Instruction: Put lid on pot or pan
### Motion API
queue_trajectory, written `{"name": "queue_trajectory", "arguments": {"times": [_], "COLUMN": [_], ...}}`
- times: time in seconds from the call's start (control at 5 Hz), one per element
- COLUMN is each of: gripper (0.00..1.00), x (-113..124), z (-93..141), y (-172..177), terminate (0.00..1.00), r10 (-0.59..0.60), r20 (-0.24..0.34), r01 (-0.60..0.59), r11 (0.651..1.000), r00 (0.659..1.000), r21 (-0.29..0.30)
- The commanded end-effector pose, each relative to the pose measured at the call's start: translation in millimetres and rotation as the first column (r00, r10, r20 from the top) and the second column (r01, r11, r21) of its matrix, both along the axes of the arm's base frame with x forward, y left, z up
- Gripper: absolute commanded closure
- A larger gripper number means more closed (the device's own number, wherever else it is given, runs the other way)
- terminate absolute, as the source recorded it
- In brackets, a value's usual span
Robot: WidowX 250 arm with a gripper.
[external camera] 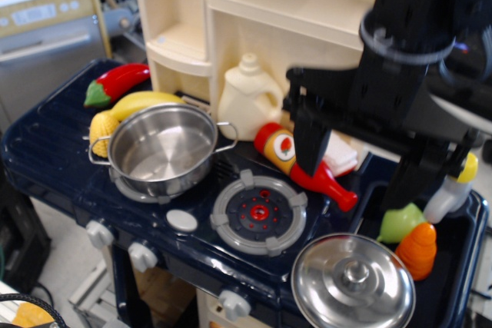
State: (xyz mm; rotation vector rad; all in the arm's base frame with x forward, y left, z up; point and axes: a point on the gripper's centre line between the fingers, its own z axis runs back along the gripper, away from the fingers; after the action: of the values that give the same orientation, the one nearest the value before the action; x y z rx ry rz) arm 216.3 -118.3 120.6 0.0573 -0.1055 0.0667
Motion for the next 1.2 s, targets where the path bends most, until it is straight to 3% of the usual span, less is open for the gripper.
{"name": "queue_trajectory", "arguments": {"times": [0.0, 0.2, 0.4, 0.8, 1.0], "gripper": [0.00, 0.00, 0.00, 0.00, 1.00], "x": [-0.9, -5.4, -5.8, 10.2, 12.1], "z": [-37.4, -66.9, -80.0, -88.5, -92.2], "y": [-15.4, -14.8, -21.7, -22.5, -24.3], "terminate": [0.00, 0.00, 0.00, 0.00, 0.00], "r10": [-0.013, 0.021, 0.035, 0.006, 0.030], "r20": [0.031, 0.084, 0.098, 0.127, 0.122], "r01": [0.015, -0.015, -0.025, 0.008, -0.015], "r11": [0.998, 0.997, 0.995, 0.994, 0.993], "r00": [0.999, 0.996, 0.995, 0.992, 0.992], "r21": [-0.065, -0.078, -0.101, -0.105, -0.118]}}
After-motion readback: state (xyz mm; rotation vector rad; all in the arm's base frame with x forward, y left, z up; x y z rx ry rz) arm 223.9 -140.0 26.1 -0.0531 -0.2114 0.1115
